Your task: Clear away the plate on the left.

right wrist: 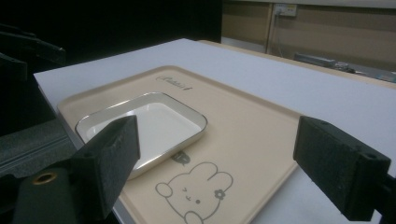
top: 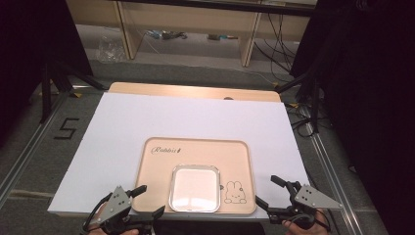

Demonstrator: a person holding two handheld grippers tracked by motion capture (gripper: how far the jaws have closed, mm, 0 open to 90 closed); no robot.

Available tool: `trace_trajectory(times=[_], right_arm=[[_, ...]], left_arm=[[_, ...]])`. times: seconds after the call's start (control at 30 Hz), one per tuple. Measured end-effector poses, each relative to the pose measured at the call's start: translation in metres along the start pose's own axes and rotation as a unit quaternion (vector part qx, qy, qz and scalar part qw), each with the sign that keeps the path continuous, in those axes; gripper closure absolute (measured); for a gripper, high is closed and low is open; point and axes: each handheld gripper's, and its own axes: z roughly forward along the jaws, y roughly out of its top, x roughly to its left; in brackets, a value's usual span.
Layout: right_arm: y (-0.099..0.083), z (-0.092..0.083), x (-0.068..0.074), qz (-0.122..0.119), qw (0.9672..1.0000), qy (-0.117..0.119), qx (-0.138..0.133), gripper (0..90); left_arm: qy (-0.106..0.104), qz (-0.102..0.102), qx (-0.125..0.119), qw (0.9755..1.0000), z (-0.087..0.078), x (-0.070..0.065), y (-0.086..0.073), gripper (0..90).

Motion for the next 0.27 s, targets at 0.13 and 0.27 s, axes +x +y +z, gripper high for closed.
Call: trace_trajectory(times=[0.13, 0.27], right_arm=[[0.0001, 0.0001, -0.0015, -0.010, 0.9999, -0.007, -0.008, 15.3], [0.0002, -0.0001, -0.0016, -0.013, 0.9999, -0.006, -0.009, 15.3]], left_arm=[[0.004, 0.002, 0.004, 1.0000, 0.0000, 0.0004, 0.0001, 15.4], [0.005, -0.001, 0.000, 1.0000, 0.0005, 0.0008, 0.0000, 15.4]])
